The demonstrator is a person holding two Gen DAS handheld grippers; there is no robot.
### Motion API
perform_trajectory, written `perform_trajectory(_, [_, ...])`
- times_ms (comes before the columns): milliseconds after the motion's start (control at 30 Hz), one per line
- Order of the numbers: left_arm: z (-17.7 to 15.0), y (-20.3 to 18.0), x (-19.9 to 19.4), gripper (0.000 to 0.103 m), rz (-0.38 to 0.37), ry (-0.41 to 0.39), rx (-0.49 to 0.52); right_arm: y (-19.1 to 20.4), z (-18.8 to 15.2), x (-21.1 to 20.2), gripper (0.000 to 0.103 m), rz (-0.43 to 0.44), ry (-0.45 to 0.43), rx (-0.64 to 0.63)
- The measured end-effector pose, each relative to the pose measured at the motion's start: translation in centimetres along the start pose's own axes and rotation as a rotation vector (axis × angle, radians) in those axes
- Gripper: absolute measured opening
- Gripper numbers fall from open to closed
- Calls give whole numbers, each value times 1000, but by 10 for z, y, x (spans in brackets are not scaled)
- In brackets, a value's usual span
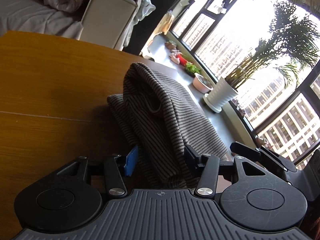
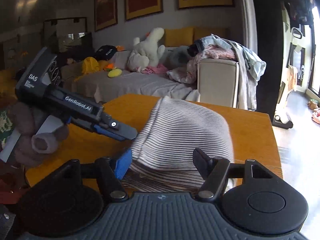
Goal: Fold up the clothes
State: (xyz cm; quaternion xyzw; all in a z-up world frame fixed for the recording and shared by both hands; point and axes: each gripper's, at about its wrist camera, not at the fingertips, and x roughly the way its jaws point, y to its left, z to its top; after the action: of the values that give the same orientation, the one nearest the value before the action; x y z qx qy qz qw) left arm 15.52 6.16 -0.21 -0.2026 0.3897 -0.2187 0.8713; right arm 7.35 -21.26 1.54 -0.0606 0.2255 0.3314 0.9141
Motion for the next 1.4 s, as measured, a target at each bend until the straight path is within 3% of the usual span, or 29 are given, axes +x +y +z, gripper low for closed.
perform_trajectory(100, [-3,5,-8,46,9,-10,-13,22,-7,18,68,-27,21,-95])
perform_trajectory(133, [-4,7,-10,42,11,-14,-17,26,-9,25,61,-51,26,-133])
perform_trajectory(167, [-5,9,-11,40,8,-11,-22,29,-10,30,51,-73,27,-166])
perform_trajectory(200, [-6,10,-10,38,-2,-3,-27,29,-9,33,27,-86,30,-179])
perform_trajectory(233, [-7,11,-8,35,-13,3,-31,24,-4,31,16,-67,22,-145])
perform_trajectory(267, [-7,12,-7,33,-23,7,-34,16,3,25,12,-35,1,-78])
perform_trajectory(400, [-6,11,6,29,-102,32,-51,-20,38,-7,11,122,-127,205])
perform_trajectory(533, [-10,2,24,32,-122,53,-33,-44,47,2,11,308,-117,422])
perform_trajectory(767, [-14,7,21,39,-143,57,-27,-59,7,45,11,312,19,590])
perform_trajectory(900, [-11,17,7,42,-123,47,-31,-49,-6,48,12,280,70,533])
perform_trajectory(1033, [8,26,-15,42,-79,-28,-61,-19,-12,56,12,200,110,363])
perform_trajectory(1167, [32,6,-25,42,-78,-81,-2,13,-6,61,12,133,110,188])
perform_trajectory(1267, [42,-13,-7,42,-3,-53,64,35,-4,64,12,85,108,74])
perform_trajectory(1400, [46,-23,21,40,85,-1,106,36,1,53,16,80,82,41])
